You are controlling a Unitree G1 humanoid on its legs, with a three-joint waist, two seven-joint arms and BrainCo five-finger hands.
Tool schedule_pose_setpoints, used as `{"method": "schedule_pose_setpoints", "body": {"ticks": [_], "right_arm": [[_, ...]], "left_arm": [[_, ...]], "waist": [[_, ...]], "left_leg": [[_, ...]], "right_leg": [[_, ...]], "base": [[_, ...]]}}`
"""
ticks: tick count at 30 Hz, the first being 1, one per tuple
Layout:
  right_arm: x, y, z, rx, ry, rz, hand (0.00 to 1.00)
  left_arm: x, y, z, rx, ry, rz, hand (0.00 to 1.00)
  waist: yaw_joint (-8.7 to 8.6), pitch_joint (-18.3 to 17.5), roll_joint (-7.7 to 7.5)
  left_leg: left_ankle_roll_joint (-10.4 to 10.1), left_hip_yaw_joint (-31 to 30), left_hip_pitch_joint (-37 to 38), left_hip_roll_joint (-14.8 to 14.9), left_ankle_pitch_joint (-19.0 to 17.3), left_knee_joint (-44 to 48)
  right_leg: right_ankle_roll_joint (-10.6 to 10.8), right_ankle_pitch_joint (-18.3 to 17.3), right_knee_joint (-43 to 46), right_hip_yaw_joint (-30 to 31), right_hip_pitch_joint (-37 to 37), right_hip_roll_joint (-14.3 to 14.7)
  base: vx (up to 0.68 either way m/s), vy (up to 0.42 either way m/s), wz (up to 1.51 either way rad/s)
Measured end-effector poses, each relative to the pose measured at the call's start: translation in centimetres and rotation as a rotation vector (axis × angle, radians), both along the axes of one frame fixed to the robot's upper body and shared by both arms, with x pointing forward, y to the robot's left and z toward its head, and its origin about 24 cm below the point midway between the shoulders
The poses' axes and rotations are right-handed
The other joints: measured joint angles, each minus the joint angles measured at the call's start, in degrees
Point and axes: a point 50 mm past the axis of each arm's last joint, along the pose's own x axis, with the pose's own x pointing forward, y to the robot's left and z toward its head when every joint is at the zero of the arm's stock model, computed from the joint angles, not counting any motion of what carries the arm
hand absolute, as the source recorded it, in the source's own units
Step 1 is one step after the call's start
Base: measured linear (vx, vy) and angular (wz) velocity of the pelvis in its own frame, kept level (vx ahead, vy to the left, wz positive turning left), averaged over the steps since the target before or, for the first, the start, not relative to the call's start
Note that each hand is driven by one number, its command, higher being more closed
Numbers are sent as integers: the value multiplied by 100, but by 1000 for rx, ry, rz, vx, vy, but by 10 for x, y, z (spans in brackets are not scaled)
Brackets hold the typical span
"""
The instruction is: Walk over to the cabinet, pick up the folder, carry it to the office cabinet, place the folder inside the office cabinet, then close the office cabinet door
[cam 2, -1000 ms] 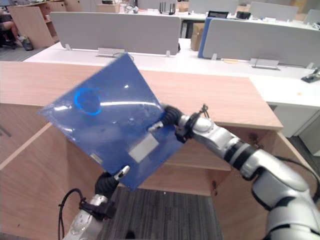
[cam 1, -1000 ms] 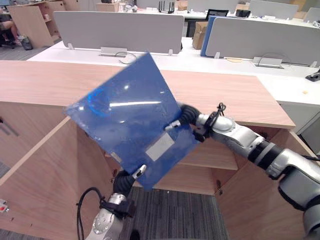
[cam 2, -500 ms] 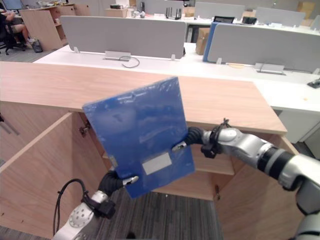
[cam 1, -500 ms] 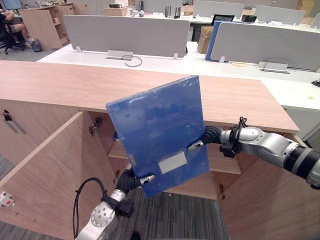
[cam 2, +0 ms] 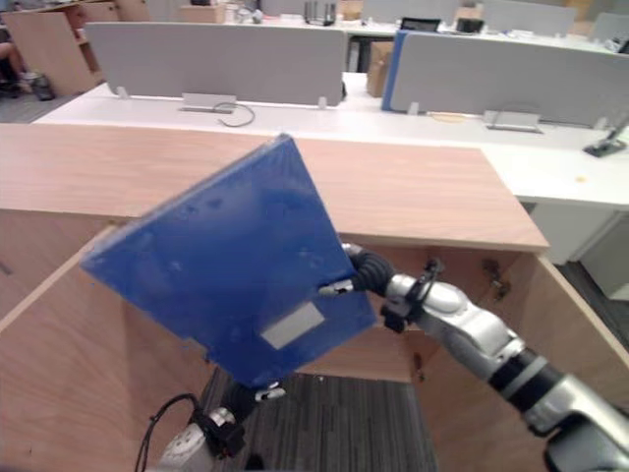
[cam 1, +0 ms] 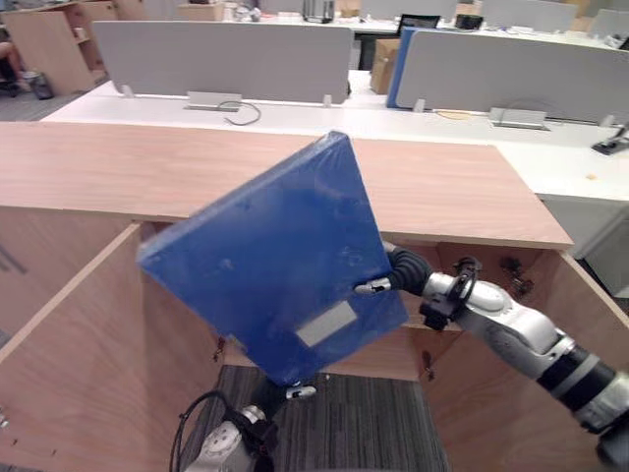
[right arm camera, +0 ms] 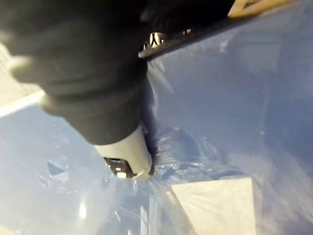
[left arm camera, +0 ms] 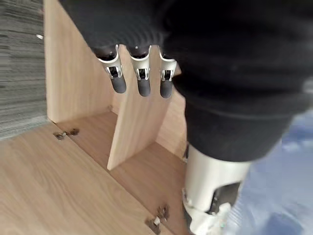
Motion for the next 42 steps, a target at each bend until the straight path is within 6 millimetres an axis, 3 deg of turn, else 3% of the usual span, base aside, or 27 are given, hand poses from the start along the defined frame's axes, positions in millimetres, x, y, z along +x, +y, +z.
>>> {"method": "schedule_pose_setpoints", "body": {"ticks": [2, 4, 6, 9, 12, 19, 22, 25, 26, 29, 31, 35, 40, 42], "right_arm": [[-8, -4, 18, 145, -90, -36, 100], [-16, -23, 43, 253, -225, -119, 100], [-27, -48, 66, 287, -397, -256, 100], [-41, -65, 74, 246, -552, -444, 100], [-47, -64, 68, 166, -594, -530, 100], [-67, -39, 88, -151, -946, -610, 100], [-66, -15, 66, -292, -973, -560, 100], [-51, 6, 3, -606, -907, -381, 100], [-43, 7, -31, -796, -868, -268, 100], [-41, -17, -100, -1246, -787, 10, 100], [-39, -35, -113, -1418, -780, 135, 100], [-25, -51, -107, -1525, -789, 152, 100], [-2, -47, -86, -1538, -833, 82, 100], [14, -47, -65, -1414, -753, -119, 100]], "left_arm": [[-9, 9, -19, -18, 124, 114, 0], [-28, 22, -38, -43, 253, 254, 0], [-47, 43, -51, -49, 349, 431, 0], [-69, 74, -61, -2, 436, 635, 0], [-88, 89, -66, 50, 506, 725, 0], [-126, 93, -74, 150, 631, 755, 0], [-135, 97, -75, 202, 661, 724, 0], [-141, 100, -76, 243, 683, 683, 0], [-140, 101, -76, 258, 684, 659, 0], [-127, 99, -76, 266, 656, 622, 0], [-122, 98, -76, 267, 648, 602, 0], [-114, 94, -76, 269, 633, 572, 0], [-103, 88, -75, 265, 598, 555, 0], [-97, 87, -74, 262, 578, 560, 0]], "waist": [[-86, 2, -1], [-157, 3, -2], [-270, 8, -9], [-450, 14, -23], [-524, 16, -31], [-516, -2, -77], [-514, -9, -77], [-476, 14, -76], [-437, 67, -105], [-203, 280, -58], [-161, 596, -12], [-167, 949, 172], [-151, 1166, 345], [-130, 1312, 418]], "left_leg": [[-9, 36, 16, 8, -21, -1], [-8, 121, 53, 14, -53, -3], [-17, 151, 53, 14, -75, -6], [-16, 185, 76, 16, -88, -7], [-17, 194, 81, 15, -94, -6], [-30, 204, 100, 15, -118, -5], [-37, 280, 139, 16, -137, -6], [-15, 340, 134, -2, -160, 0], [-5, 348, 118, -23, -165, 29], [97, 319, -119, -95, -237, 174], [130, 282, -379, -130, -295, 448], [213, 278, -734, -176, -596, 1068], [217, 247, -977, -132, -846, 1514], [222, 230, -1174, -80, -944, 1738]], "right_leg": [[-1, -1, -4, 22, -1, 7], [0, -3, -8, 123, -2, 8], [19, -17, -28, 155, -10, 6], [22, -17, -36, 174, -7, 5], [3, -1, -36, 183, -7, 3], [5, -1, -20, 206, 1, 4], [6, -1, 3, 272, 0, 3], [47, -12, 1, 329, -29, -13], [48, -13, 0, 340, -50, -37], [55, -22, 55, 329, -238, -95], [76, -36, 215, 307, -433, -142], [163, -62, 399, 310, -593, -209], [164, -60, 410, 297, -624, -178], [164, -60, 465, 291, -734, -141]], "base": [[13, -9, -13], [11, 5, -19], [3, 12, -11], [5, 5, -7], [3, 2, -1], [0, 2, -1], [-10, 13, -11], [-25, 30, -11], [-30, 39, -3], [-38, 59, 5], [-43, 50, 8], [12, 59, 0], [39, 22, -1], [0, 0, 0]]}}
